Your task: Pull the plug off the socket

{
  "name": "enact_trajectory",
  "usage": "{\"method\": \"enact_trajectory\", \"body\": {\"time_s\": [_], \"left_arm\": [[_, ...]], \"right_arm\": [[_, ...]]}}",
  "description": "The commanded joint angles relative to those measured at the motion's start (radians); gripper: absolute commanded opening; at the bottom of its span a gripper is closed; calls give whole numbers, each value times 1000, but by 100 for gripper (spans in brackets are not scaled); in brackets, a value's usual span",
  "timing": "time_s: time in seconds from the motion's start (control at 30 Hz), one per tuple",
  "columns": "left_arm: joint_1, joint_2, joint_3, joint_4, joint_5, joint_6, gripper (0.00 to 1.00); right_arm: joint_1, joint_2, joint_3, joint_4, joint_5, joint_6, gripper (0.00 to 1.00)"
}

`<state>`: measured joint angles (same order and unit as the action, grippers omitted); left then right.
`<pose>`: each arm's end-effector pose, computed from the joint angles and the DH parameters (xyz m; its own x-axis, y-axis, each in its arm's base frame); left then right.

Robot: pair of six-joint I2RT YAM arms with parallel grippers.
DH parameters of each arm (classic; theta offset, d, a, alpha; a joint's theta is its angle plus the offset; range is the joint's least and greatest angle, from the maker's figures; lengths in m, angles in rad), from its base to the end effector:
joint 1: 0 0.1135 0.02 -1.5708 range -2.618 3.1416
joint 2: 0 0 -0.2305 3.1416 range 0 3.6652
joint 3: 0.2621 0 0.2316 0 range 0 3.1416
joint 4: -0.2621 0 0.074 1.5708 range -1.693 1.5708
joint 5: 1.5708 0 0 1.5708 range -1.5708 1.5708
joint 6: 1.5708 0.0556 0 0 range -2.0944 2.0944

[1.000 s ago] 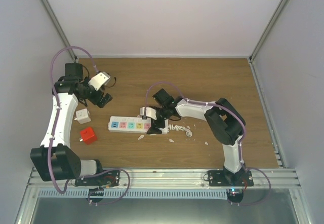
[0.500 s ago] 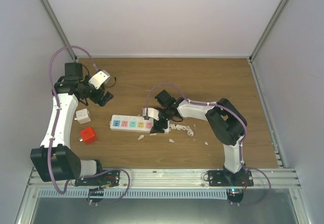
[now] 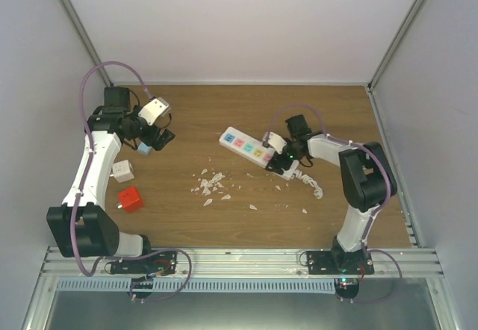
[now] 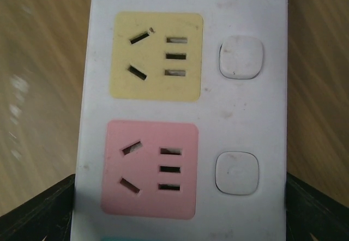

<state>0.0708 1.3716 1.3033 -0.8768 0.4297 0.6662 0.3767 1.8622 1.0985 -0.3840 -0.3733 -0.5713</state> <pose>0.2755 -0.0037 0.2831 -0.5250 0.5260 -0.6691 0.6405 0.7619 0.0965 0.3096 0.1443 0.1082 -0.4528 -0.7205 -0.5252 -0.8637 0.5007 0.0577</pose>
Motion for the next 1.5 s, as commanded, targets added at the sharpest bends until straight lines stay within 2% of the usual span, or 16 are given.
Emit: {"method": "enact_trajectory", "body": {"time_s": [0.0,0.17,0.33,0.47,0.67,1.0,1.27,1.47], "left_arm": [[-20,28,48,78,15,-28,99],[-42,67,76,95,11,-43,99],[-62,95,92,122,-1,-58,99],[-63,116,106,145,-7,-92,99],[-63,173,168,120,-3,-159,99],[-63,200,204,114,38,-212,99],[-63,258,318,2,77,-235,99],[-36,295,437,-51,117,-299,99]], "right_arm": [[-133,-63,-59,-26,78,-9,65],[-277,-92,-96,1,109,38,65],[-421,-98,-103,32,148,159,63],[-480,-105,-104,57,185,256,63],[-505,-116,-103,70,244,357,66],[-515,-177,-100,50,228,412,99],[-516,-258,-9,-6,136,369,100],[-515,-327,125,-65,64,301,100]]}}
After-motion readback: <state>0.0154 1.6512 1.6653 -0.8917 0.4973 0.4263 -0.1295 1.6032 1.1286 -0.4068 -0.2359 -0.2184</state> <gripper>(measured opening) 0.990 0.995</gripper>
